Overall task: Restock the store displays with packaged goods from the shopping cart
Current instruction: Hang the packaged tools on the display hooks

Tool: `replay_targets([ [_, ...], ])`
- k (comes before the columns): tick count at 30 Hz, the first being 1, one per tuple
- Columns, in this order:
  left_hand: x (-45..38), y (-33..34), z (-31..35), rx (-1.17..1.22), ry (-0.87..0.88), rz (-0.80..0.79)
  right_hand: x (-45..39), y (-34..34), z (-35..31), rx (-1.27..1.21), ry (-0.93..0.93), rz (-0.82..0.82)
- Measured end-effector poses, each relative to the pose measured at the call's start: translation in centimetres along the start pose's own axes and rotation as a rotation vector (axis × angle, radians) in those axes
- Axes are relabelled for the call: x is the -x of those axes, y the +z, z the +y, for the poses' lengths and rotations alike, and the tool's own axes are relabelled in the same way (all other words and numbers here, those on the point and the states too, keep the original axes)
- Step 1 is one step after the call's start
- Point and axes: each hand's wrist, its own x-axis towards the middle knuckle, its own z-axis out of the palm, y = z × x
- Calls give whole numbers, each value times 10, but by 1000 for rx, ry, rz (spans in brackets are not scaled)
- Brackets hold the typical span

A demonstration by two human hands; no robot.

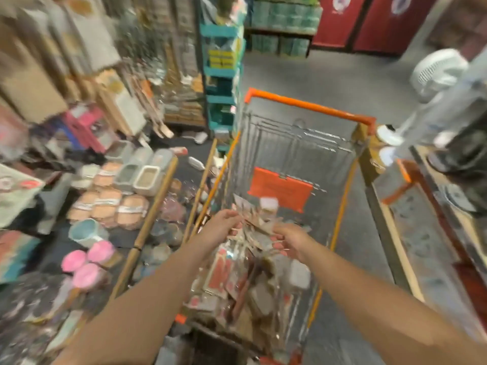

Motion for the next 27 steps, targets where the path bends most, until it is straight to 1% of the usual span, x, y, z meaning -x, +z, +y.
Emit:
replay_targets([
  [4, -17, 38, -47, 27, -175, -52, -10, -19, 56, -54, 145, 91],
  [7, -13, 40, -72, 11, -287, -59, -17, -9, 89, -118, 241, 61],
  [11, -29, 26, -119, -48, -349, -78, -24, 20, 125, -132, 368, 44],
  [14, -31, 24, -132, -35, -391, -142, -31, 45, 141, -229, 430, 41],
  [16, -33, 27, -136, -28, -412, -178, -39, 61, 146, -227, 380, 53],
  [18, -42, 26, -146, -76, -454, -193, -43, 78, 146, -72, 296, 82],
  [21, -49, 17, -159, -193, -438, -238, -49, 93, 149, 141, 234, 218],
  [25, -54, 7, -158, -205, -446, -312, -51, 83, 160, 149, 237, 267],
  [27, -55, 5, -151, -223, -420, -343, -45, 71, 164, 109, 217, 309],
])
